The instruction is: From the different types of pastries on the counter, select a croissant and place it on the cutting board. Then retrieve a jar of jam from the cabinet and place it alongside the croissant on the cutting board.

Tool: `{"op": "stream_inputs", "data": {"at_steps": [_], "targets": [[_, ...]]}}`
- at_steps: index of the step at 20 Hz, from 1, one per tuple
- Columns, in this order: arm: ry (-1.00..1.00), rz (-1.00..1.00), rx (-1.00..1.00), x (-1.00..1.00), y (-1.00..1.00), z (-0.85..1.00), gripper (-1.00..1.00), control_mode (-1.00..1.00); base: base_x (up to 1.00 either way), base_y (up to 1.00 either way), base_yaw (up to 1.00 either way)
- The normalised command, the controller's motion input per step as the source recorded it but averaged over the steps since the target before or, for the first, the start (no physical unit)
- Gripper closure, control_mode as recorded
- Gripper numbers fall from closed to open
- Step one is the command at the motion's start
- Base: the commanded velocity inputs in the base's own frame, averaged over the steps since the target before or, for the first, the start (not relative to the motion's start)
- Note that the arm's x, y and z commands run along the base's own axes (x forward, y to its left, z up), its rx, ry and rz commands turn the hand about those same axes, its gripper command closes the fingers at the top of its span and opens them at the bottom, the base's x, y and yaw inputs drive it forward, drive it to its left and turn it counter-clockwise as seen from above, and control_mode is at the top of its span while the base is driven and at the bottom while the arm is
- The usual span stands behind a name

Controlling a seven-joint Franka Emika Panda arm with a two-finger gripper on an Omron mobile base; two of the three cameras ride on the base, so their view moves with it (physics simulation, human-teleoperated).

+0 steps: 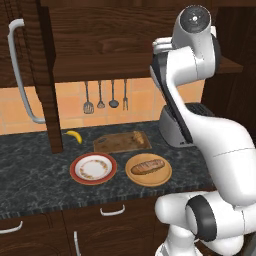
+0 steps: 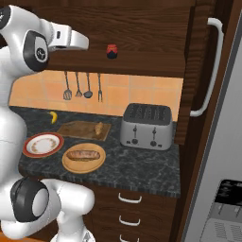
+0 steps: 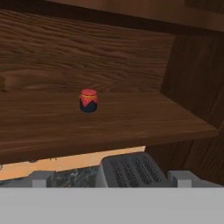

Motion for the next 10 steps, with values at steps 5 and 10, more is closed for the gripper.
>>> {"op": "stream_inputs", "data": {"at_steps": [5,10], "targets": [[0.03,0.0,0.05,0.29,0.0,0.03,-1.0,-1.0,0.0,0.0,0.0],[-0.07,0.0,0.02,0.11,0.0,-0.18,-1.0,-1.0,0.0,0.0,0.0]]}}
